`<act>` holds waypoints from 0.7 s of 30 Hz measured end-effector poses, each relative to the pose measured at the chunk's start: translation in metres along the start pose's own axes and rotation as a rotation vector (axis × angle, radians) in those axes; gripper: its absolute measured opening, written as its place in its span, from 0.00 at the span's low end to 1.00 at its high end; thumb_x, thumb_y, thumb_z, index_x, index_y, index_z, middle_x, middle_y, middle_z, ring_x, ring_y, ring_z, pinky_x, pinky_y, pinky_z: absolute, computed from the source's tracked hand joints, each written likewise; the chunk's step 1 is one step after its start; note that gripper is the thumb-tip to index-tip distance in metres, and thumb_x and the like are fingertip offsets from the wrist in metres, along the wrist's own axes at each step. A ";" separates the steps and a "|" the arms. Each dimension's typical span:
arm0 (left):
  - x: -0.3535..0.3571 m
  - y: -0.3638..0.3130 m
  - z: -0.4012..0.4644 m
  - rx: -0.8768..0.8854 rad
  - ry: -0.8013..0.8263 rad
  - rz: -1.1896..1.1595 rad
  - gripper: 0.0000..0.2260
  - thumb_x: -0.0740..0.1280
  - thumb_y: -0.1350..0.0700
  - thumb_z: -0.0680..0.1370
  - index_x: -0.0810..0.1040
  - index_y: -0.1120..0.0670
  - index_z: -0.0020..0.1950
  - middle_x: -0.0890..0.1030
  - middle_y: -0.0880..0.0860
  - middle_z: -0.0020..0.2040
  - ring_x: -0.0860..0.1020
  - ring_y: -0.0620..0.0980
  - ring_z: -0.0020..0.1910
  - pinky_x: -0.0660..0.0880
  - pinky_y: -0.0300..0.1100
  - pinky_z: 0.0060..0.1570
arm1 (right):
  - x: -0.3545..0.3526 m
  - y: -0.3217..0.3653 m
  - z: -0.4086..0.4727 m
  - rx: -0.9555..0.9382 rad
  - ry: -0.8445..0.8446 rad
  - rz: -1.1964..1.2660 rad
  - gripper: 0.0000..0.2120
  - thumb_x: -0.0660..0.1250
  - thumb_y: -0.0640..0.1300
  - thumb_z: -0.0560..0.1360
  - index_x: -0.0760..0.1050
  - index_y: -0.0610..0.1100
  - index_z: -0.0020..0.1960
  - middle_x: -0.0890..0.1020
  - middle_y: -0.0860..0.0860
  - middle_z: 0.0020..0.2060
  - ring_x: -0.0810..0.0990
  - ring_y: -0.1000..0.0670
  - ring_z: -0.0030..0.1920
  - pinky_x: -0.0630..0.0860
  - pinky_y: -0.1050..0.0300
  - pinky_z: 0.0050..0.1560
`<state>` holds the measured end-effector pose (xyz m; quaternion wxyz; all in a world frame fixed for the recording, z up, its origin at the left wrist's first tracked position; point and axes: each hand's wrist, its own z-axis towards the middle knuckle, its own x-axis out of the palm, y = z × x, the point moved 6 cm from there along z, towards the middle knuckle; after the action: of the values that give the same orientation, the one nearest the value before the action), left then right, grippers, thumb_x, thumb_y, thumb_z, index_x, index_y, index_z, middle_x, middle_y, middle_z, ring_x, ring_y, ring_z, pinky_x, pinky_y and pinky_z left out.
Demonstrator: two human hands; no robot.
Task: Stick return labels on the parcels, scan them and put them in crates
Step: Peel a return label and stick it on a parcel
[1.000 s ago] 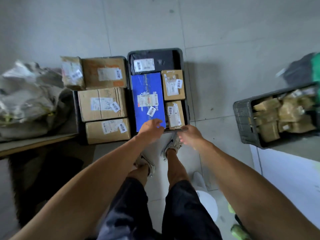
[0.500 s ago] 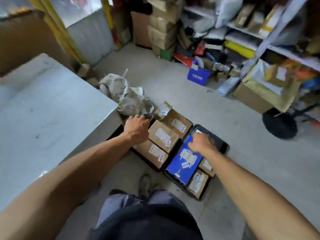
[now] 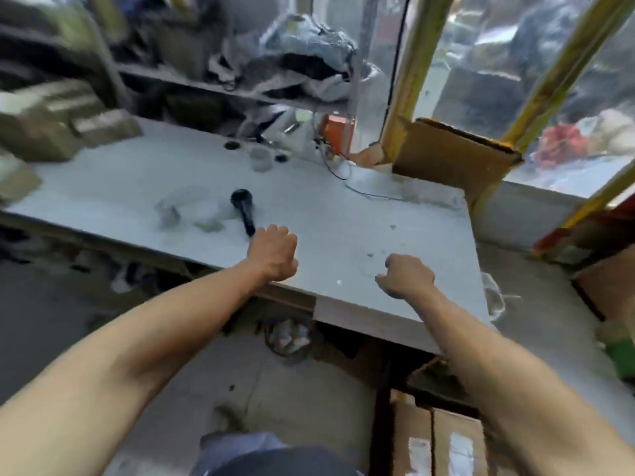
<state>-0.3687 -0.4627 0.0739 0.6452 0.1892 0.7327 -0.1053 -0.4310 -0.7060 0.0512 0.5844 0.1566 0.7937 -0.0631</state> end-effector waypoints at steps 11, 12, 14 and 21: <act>0.028 0.323 -0.044 -0.452 0.013 -0.132 0.19 0.60 0.49 0.80 0.73 0.54 0.69 0.75 0.56 0.65 0.72 0.57 0.65 0.69 0.50 0.62 | -0.019 0.381 0.087 -0.518 -0.005 -0.033 0.14 0.65 0.50 0.75 0.77 0.44 0.57 0.82 0.46 0.50 0.77 0.46 0.48 0.77 0.53 0.46; 0.030 0.346 -0.049 -0.480 0.016 -0.133 0.19 0.60 0.49 0.80 0.73 0.54 0.69 0.75 0.56 0.65 0.72 0.57 0.65 0.69 0.50 0.62 | -0.020 0.408 0.088 -0.554 -0.005 -0.024 0.16 0.65 0.51 0.76 0.77 0.43 0.59 0.82 0.46 0.53 0.78 0.45 0.51 0.76 0.53 0.48; 0.036 0.389 -0.057 -0.532 0.019 -0.148 0.19 0.61 0.49 0.80 0.74 0.55 0.69 0.75 0.56 0.64 0.72 0.57 0.64 0.69 0.50 0.59 | -0.019 0.456 0.090 -0.615 -0.001 -0.016 0.19 0.64 0.53 0.78 0.75 0.43 0.65 0.80 0.46 0.59 0.77 0.44 0.59 0.75 0.52 0.53; 0.059 0.492 -0.065 -0.675 0.003 -0.277 0.19 0.60 0.48 0.79 0.74 0.53 0.68 0.75 0.55 0.64 0.73 0.57 0.63 0.71 0.50 0.56 | -0.005 0.580 0.111 -0.729 0.062 -0.016 0.22 0.64 0.53 0.78 0.72 0.46 0.70 0.80 0.47 0.62 0.77 0.45 0.62 0.76 0.50 0.58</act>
<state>-0.2302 0.0177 0.0696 0.6498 -0.1355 0.7458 0.0565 -0.1420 -0.1919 0.0696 0.5771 -0.0666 0.7825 0.2242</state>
